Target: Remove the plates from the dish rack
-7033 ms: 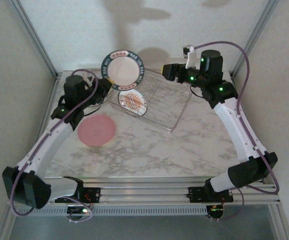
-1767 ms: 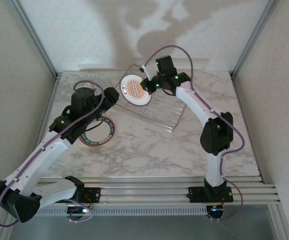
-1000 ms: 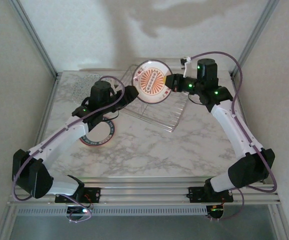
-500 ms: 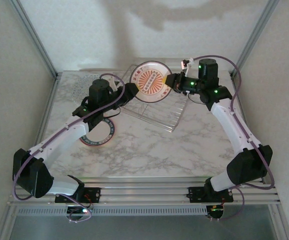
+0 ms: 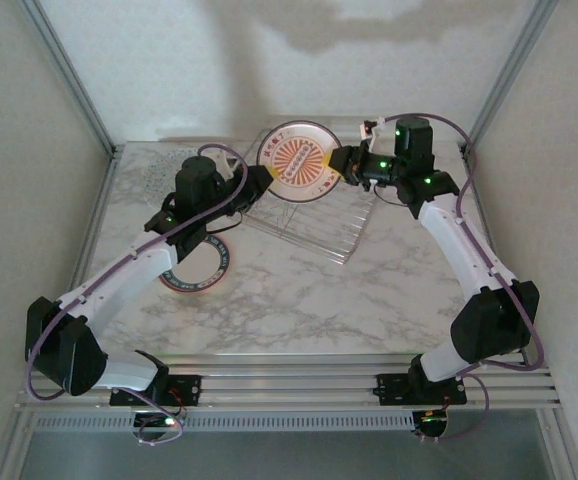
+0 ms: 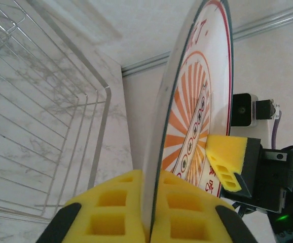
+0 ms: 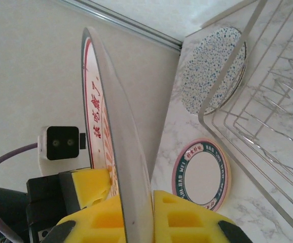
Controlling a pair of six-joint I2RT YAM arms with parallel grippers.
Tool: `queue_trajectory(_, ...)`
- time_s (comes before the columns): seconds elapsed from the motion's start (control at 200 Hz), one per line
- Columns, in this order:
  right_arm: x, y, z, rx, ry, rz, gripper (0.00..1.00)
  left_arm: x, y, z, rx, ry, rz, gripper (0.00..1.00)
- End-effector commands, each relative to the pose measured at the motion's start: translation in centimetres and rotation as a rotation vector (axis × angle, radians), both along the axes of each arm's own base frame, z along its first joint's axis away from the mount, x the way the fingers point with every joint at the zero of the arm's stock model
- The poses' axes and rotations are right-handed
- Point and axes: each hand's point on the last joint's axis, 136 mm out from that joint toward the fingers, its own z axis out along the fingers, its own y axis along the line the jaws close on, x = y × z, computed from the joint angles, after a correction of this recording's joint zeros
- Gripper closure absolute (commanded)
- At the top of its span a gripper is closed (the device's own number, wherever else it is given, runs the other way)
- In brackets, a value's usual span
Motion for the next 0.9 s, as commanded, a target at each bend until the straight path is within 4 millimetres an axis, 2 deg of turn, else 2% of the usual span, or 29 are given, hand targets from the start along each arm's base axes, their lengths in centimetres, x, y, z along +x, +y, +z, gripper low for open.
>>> queue_trajectory(0.0,-0.9,0.8,1.0,0.046,0.006,0.055,1.00,-0.3,-0.8,-0.8,0.045,-0.018,-0.039,1.00)
queue_trajectory(0.2,-0.8,0.5,0.5,0.013,0.007,0.036,1.00,-0.7,-0.5,0.2,0.006,-0.042,-0.031,1.00)
queue_trajectory(0.27,-0.6,0.0,0.3,-0.028,-0.006,0.006,0.80,-0.8,-0.2,0.8,-0.015,-0.054,-0.020,1.00)
queue_trajectory(0.33,-0.6,-0.6,0.2,-0.072,-0.026,-0.028,0.58,-0.8,0.2,1.2,-0.036,-0.060,-0.009,1.00)
queue_trajectory(0.435,-0.5,-1.9,0.6,-0.147,-0.089,-0.099,0.43,-0.9,1.3,1.5,-0.062,-0.057,0.021,1.00)
queue_trajectory(0.531,-0.7,-3.1,1.4,-0.194,-0.162,-0.156,0.37,-0.9,3.3,1.4,-0.078,-0.050,0.068,1.00)
queue_trajectory(0.696,-1.6,-4.1,3.2,-0.266,-0.351,-0.213,0.36,-1.9,7.6,-0.3,-0.086,-0.002,0.160,1.00)
queue_trajectory(0.796,-3.7,-3.1,5.0,-0.318,-0.586,-0.178,0.36,-2.9,10.9,-2.4,-0.069,0.060,0.256,1.00)
queue_trajectory(0.896,-7.2,-1.0,5.8,-0.367,-0.863,-0.092,0.30,-4.4,14.5,-5.2,-0.037,0.138,0.379,1.00)
